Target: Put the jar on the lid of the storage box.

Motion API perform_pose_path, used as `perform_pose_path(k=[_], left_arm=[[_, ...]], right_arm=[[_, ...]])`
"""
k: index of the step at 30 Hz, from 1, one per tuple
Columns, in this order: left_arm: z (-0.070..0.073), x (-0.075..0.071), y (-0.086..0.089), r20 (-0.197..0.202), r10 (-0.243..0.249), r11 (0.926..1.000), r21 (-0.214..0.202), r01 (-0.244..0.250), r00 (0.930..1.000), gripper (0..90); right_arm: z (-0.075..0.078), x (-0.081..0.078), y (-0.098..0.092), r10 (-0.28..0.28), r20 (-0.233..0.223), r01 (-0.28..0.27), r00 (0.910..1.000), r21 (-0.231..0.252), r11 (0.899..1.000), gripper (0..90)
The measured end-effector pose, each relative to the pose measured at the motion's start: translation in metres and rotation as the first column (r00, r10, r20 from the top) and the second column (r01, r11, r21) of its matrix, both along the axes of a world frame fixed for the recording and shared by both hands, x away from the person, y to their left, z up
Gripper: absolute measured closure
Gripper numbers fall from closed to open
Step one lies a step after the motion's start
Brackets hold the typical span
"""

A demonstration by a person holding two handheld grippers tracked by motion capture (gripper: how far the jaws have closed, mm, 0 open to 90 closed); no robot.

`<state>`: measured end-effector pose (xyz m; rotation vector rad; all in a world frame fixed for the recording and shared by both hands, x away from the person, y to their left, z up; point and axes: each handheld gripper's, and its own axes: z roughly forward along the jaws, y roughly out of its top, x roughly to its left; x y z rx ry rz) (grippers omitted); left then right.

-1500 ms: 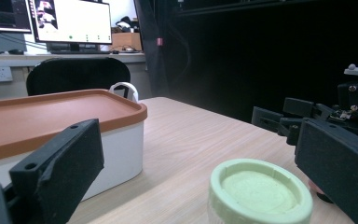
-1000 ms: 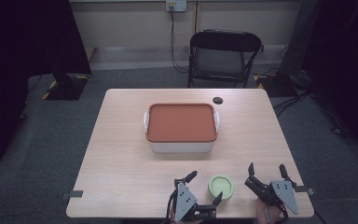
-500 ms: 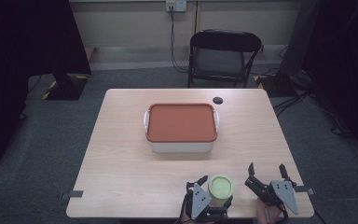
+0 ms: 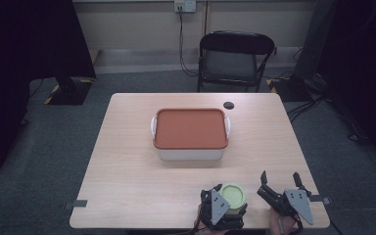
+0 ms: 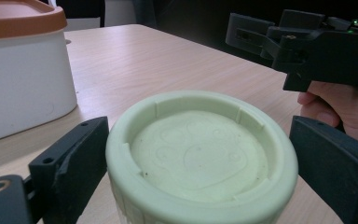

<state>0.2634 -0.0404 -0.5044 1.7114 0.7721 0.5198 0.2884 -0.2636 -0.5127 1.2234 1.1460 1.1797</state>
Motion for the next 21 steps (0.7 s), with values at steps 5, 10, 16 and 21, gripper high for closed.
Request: perform_pose_path(k=[5, 10, 16, 21], left_arm=[[-0.0026, 0.0007, -0.0014, 0.007, 0.009, 0.9997, 0.021, -0.009, 0.9999, 9.0], [-0.0028, 0.0012, -0.0017, 0.012, 0.005, 0.9996, 0.026, -0.005, 0.9999, 9.9], [-0.0031, 0.0004, -0.0020, 0.019, 0.008, 0.9996, 0.028, -0.008, 0.9998, 10.5], [-0.0031, -0.0007, -0.0023, 0.023, 0.016, 0.9995, 0.028, -0.016, 0.9996, 10.6]], right_arm=[[0.0000, 0.0000, 0.0000, 0.000, 0.000, 0.000, 1.0000, 0.000, 1.000, 0.0], [0.0000, 0.0000, 0.0000, 0.001, 0.000, -0.001, 1.0000, 0.000, 1.000, 0.0], [0.0000, 0.0000, 0.0000, 0.001, 0.000, -0.001, 1.0000, 0.000, 1.000, 0.0], [0.0000, 0.0000, 0.0000, 0.001, 0.000, -0.001, 1.0000, 0.000, 1.000, 0.0]])
